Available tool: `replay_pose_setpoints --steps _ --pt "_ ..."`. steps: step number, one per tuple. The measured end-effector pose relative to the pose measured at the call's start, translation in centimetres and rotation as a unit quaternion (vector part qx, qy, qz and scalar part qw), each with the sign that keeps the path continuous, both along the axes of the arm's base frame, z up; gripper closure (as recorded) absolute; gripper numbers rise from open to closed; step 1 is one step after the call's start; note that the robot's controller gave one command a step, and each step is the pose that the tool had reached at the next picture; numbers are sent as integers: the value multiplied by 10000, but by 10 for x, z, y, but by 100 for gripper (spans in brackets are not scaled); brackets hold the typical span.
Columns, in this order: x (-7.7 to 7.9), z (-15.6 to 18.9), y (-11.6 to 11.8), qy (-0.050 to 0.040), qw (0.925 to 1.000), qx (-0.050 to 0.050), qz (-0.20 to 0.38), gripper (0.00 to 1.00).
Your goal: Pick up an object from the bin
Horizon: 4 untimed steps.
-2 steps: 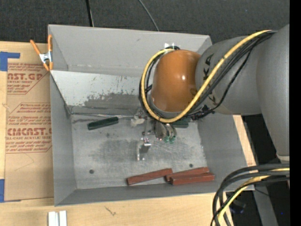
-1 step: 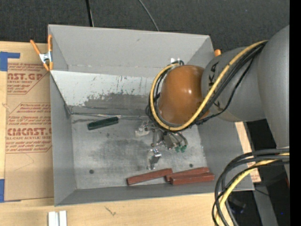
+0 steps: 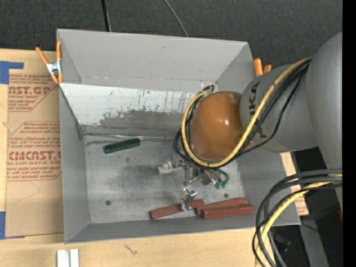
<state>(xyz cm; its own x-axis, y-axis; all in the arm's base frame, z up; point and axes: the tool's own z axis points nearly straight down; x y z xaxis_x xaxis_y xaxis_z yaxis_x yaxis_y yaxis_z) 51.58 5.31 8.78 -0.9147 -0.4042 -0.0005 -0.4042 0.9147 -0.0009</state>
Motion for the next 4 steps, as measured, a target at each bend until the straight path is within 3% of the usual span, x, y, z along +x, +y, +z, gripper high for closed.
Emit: replay_pose_setpoints --steps 1,2,3,4 --pt "-4 1 -14 -28 9999 23 130 0" --pt "-26 -11 -3 -104 9930 31 1180 100" --pt "-26 -11 -3 -104 9930 32 1180 100" --pt "-24 136 17 4 9921 9 1256 100"
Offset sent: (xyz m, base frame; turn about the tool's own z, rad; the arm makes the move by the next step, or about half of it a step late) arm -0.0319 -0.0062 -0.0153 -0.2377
